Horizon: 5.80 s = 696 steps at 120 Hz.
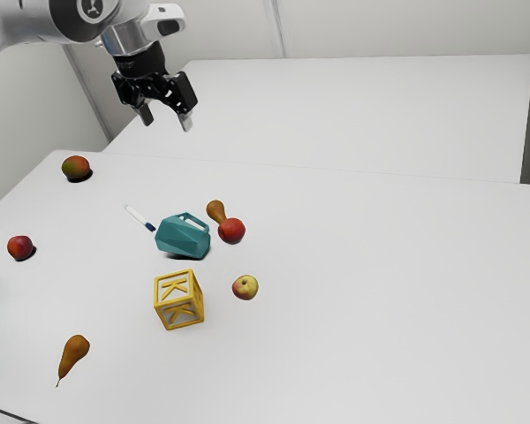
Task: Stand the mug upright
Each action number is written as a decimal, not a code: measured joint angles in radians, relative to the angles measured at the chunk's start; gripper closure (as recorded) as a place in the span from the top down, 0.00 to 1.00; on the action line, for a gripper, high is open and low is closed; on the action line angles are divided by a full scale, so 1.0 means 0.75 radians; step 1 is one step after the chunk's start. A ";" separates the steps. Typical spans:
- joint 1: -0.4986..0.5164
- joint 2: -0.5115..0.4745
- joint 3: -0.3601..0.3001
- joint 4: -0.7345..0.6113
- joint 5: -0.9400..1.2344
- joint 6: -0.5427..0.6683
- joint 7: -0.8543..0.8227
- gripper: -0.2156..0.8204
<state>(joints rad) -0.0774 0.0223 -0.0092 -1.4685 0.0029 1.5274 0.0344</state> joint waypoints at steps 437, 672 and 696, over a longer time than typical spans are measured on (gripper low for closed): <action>0.477 0.266 -0.011 -0.508 -0.801 0.510 1.160 0.08; 0.271 -0.042 -0.076 -1.140 -0.152 1.216 0.331 0.04; 0.257 -0.003 -0.060 -1.139 -0.142 1.253 0.306 0.04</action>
<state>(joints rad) 0.1151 0.0198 -0.0538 -2.3229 -0.1035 2.4673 0.2639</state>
